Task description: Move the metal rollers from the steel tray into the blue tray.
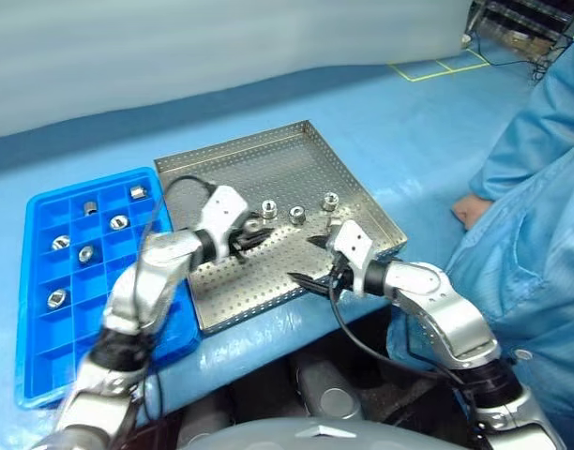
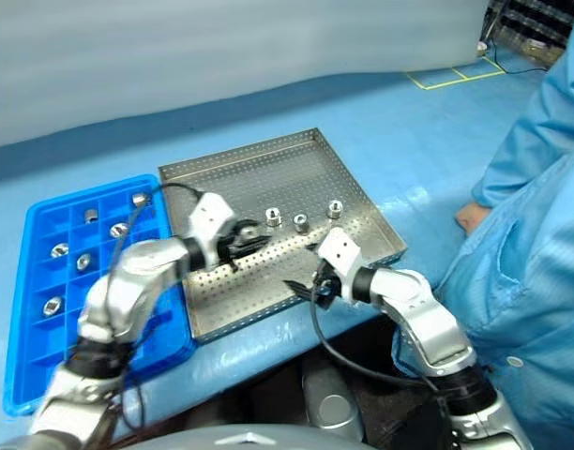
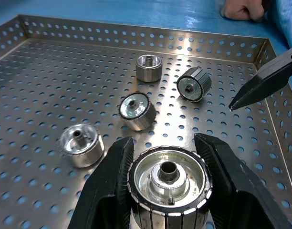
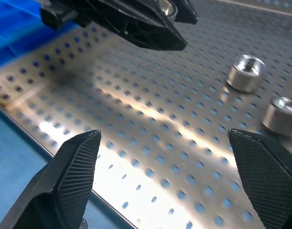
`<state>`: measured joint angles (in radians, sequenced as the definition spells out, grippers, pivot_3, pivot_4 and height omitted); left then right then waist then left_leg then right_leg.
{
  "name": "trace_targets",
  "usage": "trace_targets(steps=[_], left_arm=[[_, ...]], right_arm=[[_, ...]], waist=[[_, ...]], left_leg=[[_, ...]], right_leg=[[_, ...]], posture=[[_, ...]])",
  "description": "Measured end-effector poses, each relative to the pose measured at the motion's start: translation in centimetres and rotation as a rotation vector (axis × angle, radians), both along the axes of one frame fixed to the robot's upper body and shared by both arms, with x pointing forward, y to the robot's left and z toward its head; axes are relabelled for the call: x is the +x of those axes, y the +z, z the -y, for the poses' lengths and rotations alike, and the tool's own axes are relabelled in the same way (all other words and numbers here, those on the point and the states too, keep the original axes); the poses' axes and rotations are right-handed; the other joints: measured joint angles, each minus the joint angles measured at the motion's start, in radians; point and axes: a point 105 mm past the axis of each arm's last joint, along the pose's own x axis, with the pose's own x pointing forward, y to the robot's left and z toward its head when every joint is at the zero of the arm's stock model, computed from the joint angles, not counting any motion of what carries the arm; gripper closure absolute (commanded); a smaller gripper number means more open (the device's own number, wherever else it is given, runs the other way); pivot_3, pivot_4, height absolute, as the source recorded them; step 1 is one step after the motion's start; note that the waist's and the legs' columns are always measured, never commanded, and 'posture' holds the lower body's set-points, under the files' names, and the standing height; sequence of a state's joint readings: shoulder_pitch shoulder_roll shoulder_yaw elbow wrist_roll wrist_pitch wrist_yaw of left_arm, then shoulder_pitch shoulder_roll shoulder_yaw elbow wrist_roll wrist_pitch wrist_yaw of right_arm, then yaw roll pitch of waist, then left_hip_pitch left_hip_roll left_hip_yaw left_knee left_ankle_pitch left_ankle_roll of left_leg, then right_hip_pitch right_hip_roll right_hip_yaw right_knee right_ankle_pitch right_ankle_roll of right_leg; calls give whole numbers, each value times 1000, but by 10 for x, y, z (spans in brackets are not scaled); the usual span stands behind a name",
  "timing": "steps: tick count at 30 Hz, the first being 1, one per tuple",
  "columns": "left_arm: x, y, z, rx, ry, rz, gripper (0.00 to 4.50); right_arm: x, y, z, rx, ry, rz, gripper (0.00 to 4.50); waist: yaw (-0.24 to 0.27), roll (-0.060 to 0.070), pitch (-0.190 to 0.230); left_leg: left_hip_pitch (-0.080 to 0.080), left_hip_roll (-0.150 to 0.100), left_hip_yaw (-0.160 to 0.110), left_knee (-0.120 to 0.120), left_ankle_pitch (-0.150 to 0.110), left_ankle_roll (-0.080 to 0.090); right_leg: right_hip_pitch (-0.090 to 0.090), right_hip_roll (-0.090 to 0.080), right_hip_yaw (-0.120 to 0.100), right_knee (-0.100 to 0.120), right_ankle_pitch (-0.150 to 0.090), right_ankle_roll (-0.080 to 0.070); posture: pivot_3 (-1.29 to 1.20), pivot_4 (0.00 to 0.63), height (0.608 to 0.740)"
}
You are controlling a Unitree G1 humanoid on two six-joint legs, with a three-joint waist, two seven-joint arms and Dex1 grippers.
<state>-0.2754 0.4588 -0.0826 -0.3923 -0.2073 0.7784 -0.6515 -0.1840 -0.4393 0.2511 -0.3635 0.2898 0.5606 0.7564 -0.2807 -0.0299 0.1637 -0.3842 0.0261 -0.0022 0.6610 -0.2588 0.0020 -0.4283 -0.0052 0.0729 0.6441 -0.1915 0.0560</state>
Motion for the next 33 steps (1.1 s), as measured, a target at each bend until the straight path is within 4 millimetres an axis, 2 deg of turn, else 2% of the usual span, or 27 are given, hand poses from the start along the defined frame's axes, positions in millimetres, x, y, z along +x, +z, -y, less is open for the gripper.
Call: trace_targets(steps=[3,7,11,18,23,31,33], left_arm=[[-29,5,-46,57,148,-14,2764],[-63,18,-92,112,385,7,2764],[-94,20,-108,126,510,9,2764],[-143,-5,-133,121,703,-80,2764],[-148,-8,-140,112,808,-71,2764],[-132,-5,-136,86,838,-55,2764],[-130,-4,-136,90,838,-55,2043]], right_arm=[[-12,6,-26,46,127,-17,0],[-10,9,-35,43,171,-17,0],[-4,11,-38,33,219,-11,0],[0,18,-56,39,349,7,0],[-1,15,-60,25,383,6,0],[-1,11,-58,7,377,17,0],[-2,8,-55,4,363,8,0]], waist=[[17,-1,1],[84,-2,2],[165,-4,2],[277,-5,3],[328,-4,4],[323,-4,4],[320,-4,4]], left_leg=[[0,2,0,0,0,0],[-1,1,-2,0,0,0],[0,1,-1,1,0,0],[1,4,-1,1,0,0],[2,3,-1,2,0,0],[0,1,4,0,-1,-1],[0,1,4,0,-1,-2]], right_leg=[[-1,0,-1,0,-1,-1],[-1,-2,-3,-1,-2,-3],[0,-4,-3,-1,-5,-8],[0,-5,-5,-1,-6,-10],[-1,-6,-6,-3,-7,-10],[0,-3,-7,-2,-7,-12],[0,-3,-8,-1,-8,-13]], posture=[[-81,150,740],[32,150,740],[134,150,740],[248,150,740],[241,150,740],[179,150,740],[170,150,740]])
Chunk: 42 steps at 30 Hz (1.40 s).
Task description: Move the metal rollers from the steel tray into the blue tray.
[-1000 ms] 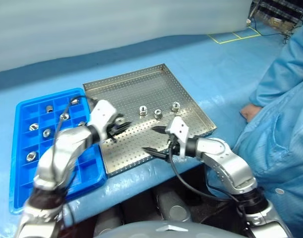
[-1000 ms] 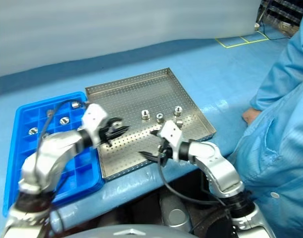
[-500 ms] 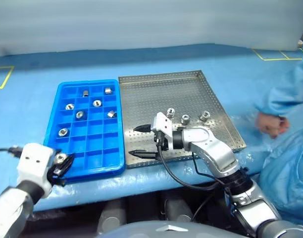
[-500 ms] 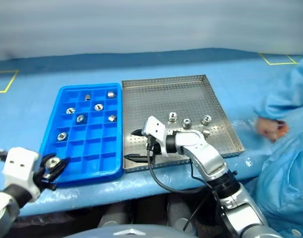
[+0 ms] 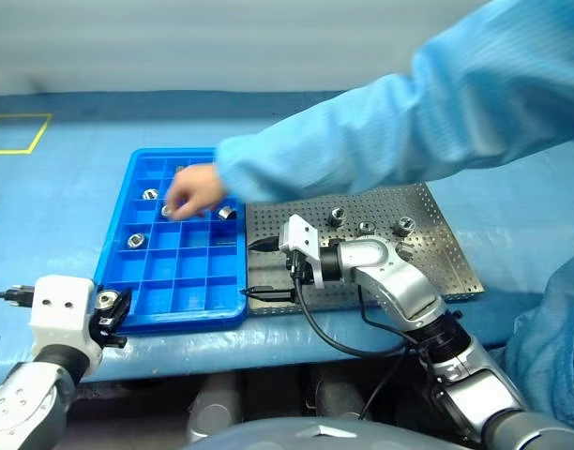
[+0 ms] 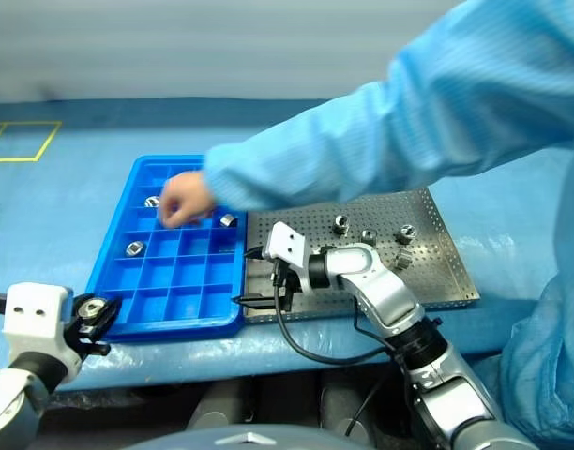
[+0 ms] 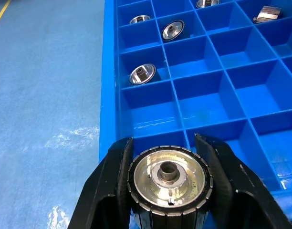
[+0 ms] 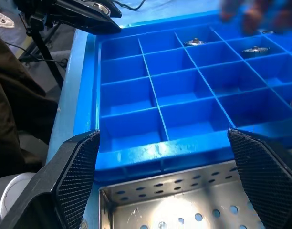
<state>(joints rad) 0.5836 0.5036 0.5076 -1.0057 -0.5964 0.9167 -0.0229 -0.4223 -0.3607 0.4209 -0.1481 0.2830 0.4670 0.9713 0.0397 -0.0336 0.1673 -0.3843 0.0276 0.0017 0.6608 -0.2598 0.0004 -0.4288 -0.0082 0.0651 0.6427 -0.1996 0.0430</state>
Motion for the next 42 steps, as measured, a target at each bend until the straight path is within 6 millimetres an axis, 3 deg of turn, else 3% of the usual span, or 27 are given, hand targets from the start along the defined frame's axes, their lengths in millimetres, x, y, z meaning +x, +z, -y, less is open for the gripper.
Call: trace_targets(steps=[4,11,17,24,29,32,37,42], left_arm=[[4,4,-7,19,26,11,804],[19,19,0,-18,-12,102,804],[35,28,40,-115,-232,171,804],[59,21,83,-182,-466,148,804],[76,16,107,-199,-596,121,804],[80,10,112,-200,-624,99,804],[113,7,131,-173,-698,95,804],[131,-1,141,-128,-717,72,804]], right_arm=[[4,1,5,6,-43,8,0],[8,3,8,8,-80,24,0],[9,-2,16,-20,-124,35,0],[10,-4,35,-44,-226,46,0],[10,-5,52,-61,-331,49,0],[12,-6,59,-68,-374,53,0],[30,3,80,-42,-605,101,0],[34,2,77,-21,-653,86,0]], waist=[[-3,0,0],[-3,0,0],[-10,0,0],[-34,0,0],[-80,0,0],[-118,0,0],[-142,0,-1],[-183,0,-1]], left_leg=[[0,0,0,0,0,0],[0,0,0,1,0,0],[0,-1,0,1,0,0],[0,-1,0,2,0,0],[0,-1,1,2,0,0],[0,-1,1,2,0,0],[0,-2,1,5,0,0],[-1,-2,0,3,0,0]], right_leg=[[0,0,0,0,0,0],[1,0,0,0,0,0],[1,0,0,0,0,0],[1,0,0,0,0,0],[1,0,2,0,1,1],[1,1,3,1,1,1],[2,2,5,1,3,4],[1,2,5,1,3,6]], posture=[[158,150,740],[120,150,740],[50,150,740],[-58,150,740],[-132,150,740],[-182,150,740],[-212,150,740],[-245,150,740]])
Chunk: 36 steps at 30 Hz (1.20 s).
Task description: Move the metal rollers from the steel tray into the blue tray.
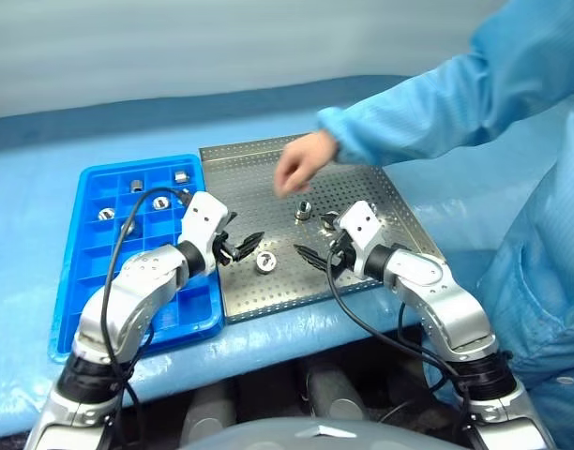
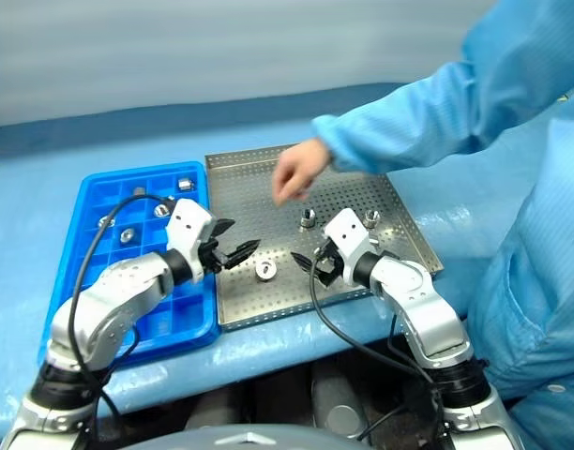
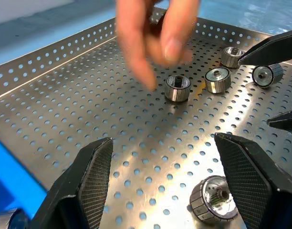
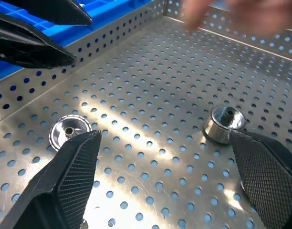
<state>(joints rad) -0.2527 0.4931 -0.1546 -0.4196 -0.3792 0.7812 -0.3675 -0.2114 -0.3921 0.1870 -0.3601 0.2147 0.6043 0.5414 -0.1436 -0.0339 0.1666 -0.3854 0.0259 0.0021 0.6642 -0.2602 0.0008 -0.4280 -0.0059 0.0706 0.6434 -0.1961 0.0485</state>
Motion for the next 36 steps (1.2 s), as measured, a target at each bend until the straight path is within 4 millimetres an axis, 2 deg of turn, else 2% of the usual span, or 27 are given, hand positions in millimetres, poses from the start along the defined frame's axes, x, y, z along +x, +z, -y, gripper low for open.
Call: trace_targets(steps=[4,7,10,13,19,24,29,32,35,36], left_arm=[[0,-3,1,12,-16,-1,804],[-3,-9,-10,26,5,-21,804],[-5,-13,-17,47,15,-46,804],[-10,-23,-21,147,1,-78,804],[-13,-26,-9,180,-68,-86,804],[-16,-41,5,198,-144,-143,804],[-10,-48,6,267,-152,-158,804],[-6,-50,1,307,-131,-158,1374],[-4,-53,-3,328,-111,-165,2297],[-4,-53,-4,332,-108,-164,2297]], right_arm=[[1,-8,-13,31,8,-40,0],[-3,-14,-26,43,43,-69,0],[-1,-14,-29,47,49,-71,0],[3,-8,-29,48,48,-47,0],[4,-6,-28,46,49,-33,0],[3,-7,-30,43,54,-30,0],[3,-8,-29,39,43,-32,0],[4,-8,-27,42,33,-30,0],[6,-7,-23,45,6,-23,0],[7,-6,-22,46,-1,-21,0]], waist=[[-35,0,0],[-51,0,0],[-51,0,0],[-47,0,0],[-41,1,0],[-46,1,0],[-50,4,-2],[-55,7,-4],[-63,9,-5],[-65,10,-5]], left_leg=[[0,1,-1,-2,0,0],[0,1,-3,-3,0,0],[-1,0,-4,-2,0,0],[0,0,-4,-1,0,0],[0,0,-4,-1,0,0],[0,0,-4,-2,0,0],[1,0,-4,-1,0,0],[3,0,-4,-1,0,0],[5,0,-3,-1,0,0],[5,0,-3,-1,0,0]], right_leg=[[-1,0,0,0,2,4],[-1,1,0,0,2,4],[-1,0,0,0,2,4],[0,-1,0,0,2,5],[0,-1,0,0,3,5],[0,0,0,0,3,5],[0,0,0,1,3,5],[2,0,1,1,2,4],[3,0,1,1,0,0],[3,0,2,1,0,0]], posture=[[-235,150,740],[-222,150,740],[-190,150,740],[-187,150,740],[-195,150,740],[-216,150,740],[-230,150,740],[-232,150,740],[-232,150,740],[-232,150,740]])
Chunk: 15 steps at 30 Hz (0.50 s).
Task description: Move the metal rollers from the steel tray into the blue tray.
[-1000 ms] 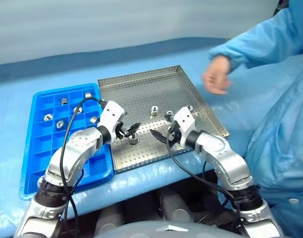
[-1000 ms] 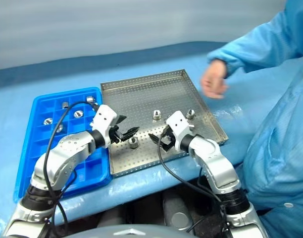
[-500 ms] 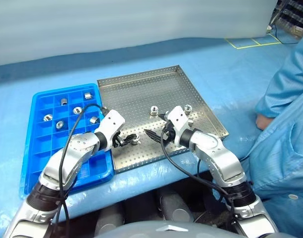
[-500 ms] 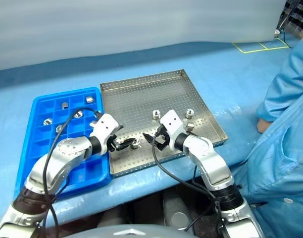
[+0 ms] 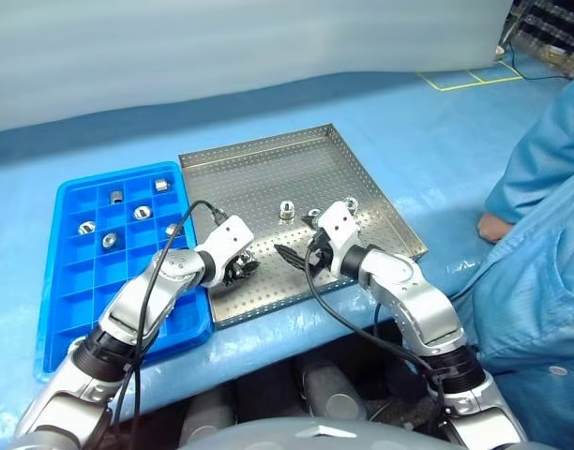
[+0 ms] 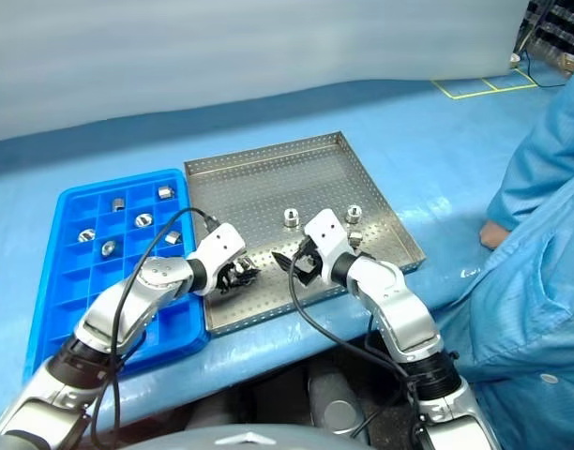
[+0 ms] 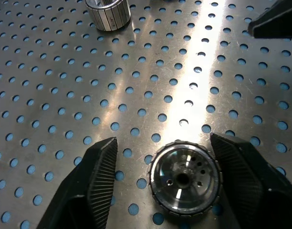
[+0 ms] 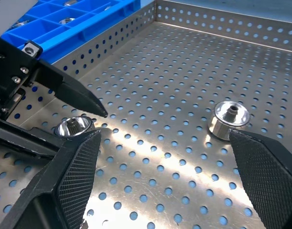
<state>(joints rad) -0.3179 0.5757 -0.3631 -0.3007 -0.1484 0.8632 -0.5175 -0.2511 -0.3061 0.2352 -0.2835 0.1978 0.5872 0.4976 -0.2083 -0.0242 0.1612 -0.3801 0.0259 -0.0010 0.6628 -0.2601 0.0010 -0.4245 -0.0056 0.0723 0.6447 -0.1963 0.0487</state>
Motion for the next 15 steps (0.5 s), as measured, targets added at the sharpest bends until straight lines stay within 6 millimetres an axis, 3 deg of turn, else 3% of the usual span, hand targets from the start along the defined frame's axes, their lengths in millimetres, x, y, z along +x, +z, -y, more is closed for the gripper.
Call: trace_targets(steps=[3,6,9,15], left_arm=[[0,-1,-2,7,5,3,2297],[-1,-1,-2,1,8,2,2721],[0,1,-2,-35,32,3,2730],[2,13,-9,-253,135,-40,2730]], right_arm=[[1,1,1,3,-7,6,0],[1,2,0,6,-6,12,0],[-1,1,-3,3,10,9,0],[-9,-6,-10,-24,92,-15,0]], waist=[[-5,0,-1],[-9,1,-1],[-10,1,-1],[-10,0,-1]], left_leg=[[1,0,0,0,0,0],[1,0,0,0,0,0],[1,0,0,0,0,0],[-3,0,-1,0,0,0]], right_leg=[[1,0,0,0,0,0],[1,0,0,0,0,0],[1,0,0,0,0,0],[-3,0,0,0,3,6]], posture=[[-215,150,740],[-210,150,740],[-203,150,740],[-181,150,740]])
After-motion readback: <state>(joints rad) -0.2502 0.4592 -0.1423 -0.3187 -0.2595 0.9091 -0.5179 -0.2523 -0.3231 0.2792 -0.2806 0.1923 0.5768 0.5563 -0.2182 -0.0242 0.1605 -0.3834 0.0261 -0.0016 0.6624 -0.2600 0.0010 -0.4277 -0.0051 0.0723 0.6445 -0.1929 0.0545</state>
